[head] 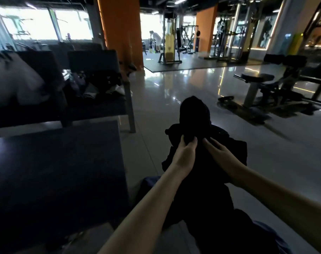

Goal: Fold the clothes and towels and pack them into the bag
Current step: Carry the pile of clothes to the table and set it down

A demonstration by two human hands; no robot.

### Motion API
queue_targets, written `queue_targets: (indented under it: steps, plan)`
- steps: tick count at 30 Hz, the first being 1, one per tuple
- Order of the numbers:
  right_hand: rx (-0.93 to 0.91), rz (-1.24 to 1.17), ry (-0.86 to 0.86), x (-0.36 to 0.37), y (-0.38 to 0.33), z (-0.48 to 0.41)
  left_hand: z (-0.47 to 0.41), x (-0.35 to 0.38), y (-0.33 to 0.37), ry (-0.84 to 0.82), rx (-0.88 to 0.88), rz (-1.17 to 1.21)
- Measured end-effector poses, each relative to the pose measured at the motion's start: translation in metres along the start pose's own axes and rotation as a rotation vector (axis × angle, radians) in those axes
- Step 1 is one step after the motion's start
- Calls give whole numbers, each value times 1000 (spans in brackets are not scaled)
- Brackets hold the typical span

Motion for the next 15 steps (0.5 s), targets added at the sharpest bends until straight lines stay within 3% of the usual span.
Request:
queue_targets:
  steps: [8, 15]
  plan:
    - [-108, -3, -176, 142, -51, -7, 31, -128, 93, 182, 101, -165]
    - [-133, -42, -352, 258, -70, -36, 38, -241, 129, 342, 158, -215]
Point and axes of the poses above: each hand's wrist, its own z-axis away from the middle knuckle, its own x-axis out of the palm, y = z × x, the point moved 3 cm from there along -z, towards the middle knuckle, and after that the axes turned 9 degrees about x, right-handed, at the moved point
